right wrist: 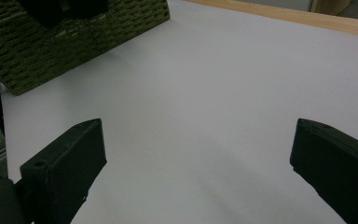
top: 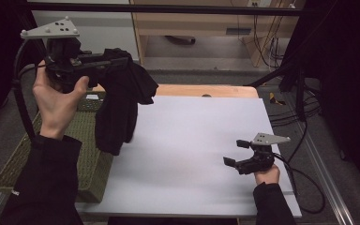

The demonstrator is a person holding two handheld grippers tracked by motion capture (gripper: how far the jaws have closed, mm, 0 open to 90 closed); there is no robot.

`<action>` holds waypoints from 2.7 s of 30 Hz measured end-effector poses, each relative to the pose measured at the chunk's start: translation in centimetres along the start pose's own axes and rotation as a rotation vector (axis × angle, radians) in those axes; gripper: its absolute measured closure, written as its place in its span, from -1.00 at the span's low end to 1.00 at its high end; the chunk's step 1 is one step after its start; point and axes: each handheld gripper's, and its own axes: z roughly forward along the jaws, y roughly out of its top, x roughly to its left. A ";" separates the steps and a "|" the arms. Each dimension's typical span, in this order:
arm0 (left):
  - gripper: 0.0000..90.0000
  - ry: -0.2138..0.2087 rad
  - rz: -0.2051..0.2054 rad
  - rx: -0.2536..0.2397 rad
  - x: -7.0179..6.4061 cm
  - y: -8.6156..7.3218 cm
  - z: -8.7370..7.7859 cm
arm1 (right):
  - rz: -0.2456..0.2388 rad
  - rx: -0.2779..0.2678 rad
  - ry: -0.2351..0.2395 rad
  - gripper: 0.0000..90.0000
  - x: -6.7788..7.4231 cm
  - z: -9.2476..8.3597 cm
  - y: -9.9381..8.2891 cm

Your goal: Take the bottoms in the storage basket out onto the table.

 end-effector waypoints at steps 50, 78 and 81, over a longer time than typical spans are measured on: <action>0.78 -0.138 0.025 0.096 -3.1 -1.1 7.5 | -0.004 -0.004 0.006 -0.91 0.0 -0.1 0.0; 0.76 -0.151 -0.022 0.177 -2.7 -6.1 11.2 | -0.005 0.001 0.005 -0.91 0.1 -0.1 0.0; 0.76 -0.150 -0.025 0.182 -2.7 -6.4 11.5 | -0.006 0.001 0.006 -0.91 0.1 0.0 0.0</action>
